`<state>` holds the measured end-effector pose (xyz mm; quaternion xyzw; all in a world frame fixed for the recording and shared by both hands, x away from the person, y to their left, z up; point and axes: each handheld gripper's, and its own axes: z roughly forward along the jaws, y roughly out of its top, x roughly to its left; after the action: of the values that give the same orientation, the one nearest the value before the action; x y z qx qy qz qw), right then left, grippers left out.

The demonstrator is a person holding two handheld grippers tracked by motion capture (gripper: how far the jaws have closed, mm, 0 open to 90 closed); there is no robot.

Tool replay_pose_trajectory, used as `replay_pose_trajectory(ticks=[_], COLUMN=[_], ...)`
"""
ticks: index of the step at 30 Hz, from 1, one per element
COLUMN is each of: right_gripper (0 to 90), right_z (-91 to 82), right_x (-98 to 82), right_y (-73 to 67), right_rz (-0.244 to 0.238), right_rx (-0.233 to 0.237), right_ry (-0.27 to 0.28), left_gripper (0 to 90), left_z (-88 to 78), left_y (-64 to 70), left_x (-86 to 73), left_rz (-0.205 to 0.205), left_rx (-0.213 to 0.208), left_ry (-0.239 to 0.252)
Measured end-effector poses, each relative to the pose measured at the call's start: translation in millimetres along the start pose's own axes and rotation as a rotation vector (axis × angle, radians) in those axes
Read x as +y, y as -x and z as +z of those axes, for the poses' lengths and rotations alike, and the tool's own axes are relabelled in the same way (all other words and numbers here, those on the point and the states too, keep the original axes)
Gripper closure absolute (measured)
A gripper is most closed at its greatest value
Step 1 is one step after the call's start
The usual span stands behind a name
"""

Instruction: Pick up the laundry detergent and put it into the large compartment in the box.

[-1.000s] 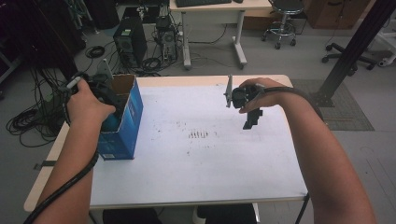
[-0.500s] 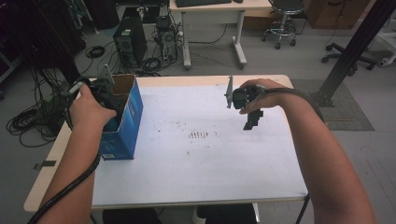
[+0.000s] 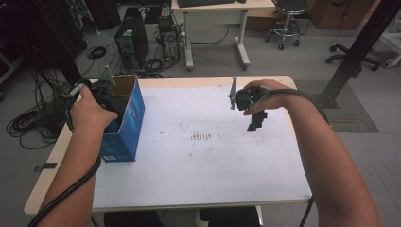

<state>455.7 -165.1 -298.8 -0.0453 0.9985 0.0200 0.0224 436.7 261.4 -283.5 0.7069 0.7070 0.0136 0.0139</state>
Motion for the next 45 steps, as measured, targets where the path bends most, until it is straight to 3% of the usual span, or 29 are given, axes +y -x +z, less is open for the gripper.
replay_pose_trajectory(ticks=[19, 31, 45], right_gripper=[8.4, 8.4, 8.5], right_z=[3.5, 2.8, 1.7], right_x=[0.0, 0.2, 0.9], right_y=[0.1, -0.7, -1.8], right_rz=[-0.001, -0.009, -0.010], right_rx=[0.006, 0.003, -0.001], right_ry=[-0.002, 0.006, 0.009], left_gripper=[31.4, 28.0, 22.2], left_z=[-5.8, -18.6, -27.1], left_y=[-1.2, 1.3, 0.5], left_x=[-0.7, -2.1, -6.3], left_rz=[-0.005, -0.015, -0.019], left_rx=[-0.015, 0.010, 0.011], left_ry=[0.014, 0.035, 0.043])
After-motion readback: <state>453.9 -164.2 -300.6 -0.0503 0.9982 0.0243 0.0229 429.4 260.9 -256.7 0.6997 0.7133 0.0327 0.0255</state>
